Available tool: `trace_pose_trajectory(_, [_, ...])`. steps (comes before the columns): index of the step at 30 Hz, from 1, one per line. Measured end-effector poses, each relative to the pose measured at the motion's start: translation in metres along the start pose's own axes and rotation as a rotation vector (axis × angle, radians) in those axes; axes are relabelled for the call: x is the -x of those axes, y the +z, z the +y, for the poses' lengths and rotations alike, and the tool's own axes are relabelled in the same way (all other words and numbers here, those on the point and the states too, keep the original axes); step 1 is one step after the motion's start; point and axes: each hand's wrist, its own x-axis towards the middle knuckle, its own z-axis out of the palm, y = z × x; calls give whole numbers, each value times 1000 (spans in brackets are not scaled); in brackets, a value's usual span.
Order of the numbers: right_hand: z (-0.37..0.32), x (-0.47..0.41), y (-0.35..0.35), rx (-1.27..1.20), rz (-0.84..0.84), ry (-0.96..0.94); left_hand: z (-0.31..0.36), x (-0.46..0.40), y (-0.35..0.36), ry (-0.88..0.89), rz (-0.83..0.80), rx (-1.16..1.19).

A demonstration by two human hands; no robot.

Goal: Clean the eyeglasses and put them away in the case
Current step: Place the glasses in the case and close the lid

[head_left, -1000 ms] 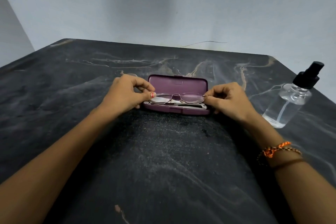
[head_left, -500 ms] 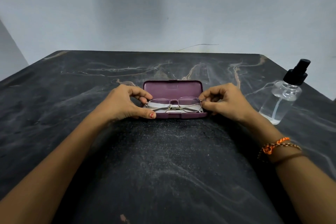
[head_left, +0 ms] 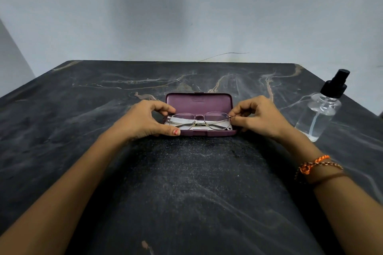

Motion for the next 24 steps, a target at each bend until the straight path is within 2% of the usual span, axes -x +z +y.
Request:
trace_pose_trajectory(17, [8, 0, 0, -37, 11, -28, -1, -2, 0, -4, 12, -67])
trace_pose_trajectory(24, [15, -4, 6, -330, 142, 41, -4, -3, 0, 11, 12, -47])
